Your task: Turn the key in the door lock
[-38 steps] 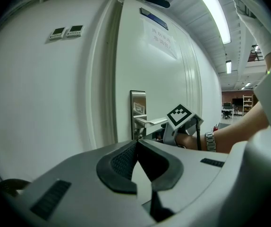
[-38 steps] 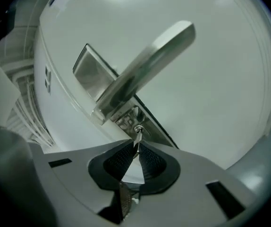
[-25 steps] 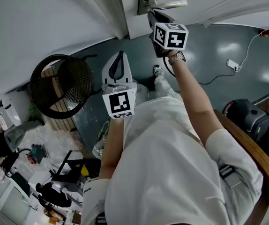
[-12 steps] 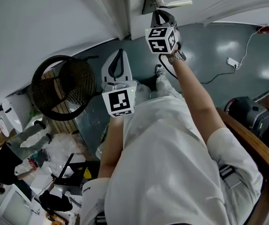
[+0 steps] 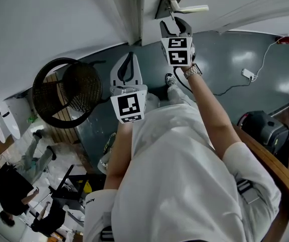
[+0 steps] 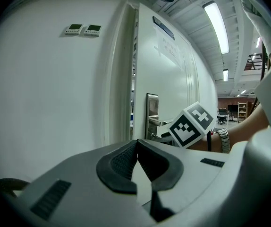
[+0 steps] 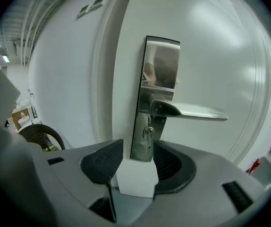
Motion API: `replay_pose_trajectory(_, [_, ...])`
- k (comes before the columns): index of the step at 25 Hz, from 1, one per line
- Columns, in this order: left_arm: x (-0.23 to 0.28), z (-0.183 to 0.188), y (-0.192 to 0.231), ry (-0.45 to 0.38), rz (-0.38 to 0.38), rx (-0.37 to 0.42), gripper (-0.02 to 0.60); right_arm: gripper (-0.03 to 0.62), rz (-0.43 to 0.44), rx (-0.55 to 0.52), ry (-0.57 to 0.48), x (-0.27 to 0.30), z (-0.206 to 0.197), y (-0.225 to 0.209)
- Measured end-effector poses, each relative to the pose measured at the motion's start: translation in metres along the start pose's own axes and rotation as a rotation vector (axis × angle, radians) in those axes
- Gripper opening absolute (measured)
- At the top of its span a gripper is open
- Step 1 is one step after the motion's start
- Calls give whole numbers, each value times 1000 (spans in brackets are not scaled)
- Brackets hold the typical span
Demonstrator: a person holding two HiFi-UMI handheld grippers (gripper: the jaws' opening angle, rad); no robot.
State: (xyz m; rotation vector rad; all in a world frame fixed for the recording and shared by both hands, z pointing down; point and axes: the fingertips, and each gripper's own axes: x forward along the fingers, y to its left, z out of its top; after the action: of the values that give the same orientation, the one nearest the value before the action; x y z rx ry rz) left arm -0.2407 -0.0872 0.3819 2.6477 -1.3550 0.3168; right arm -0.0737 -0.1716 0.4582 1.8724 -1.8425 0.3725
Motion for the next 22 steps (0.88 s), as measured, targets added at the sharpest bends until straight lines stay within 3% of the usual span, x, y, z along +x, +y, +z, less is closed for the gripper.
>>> replay_pose_trajectory(9, [50, -3, -57, 56, 38, 11, 9, 175, 129, 107, -35, -37, -9, -54])
replay_pose_trajectory(16, [109, -2, -109, 80, 191, -15, 9, 175, 299, 147, -64, -43, -12, -116])
replay_pose_trajectory(22, [144, -6, -129, 102, 320, -50, 35, 162, 349, 126, -110, -44, -12, -163])
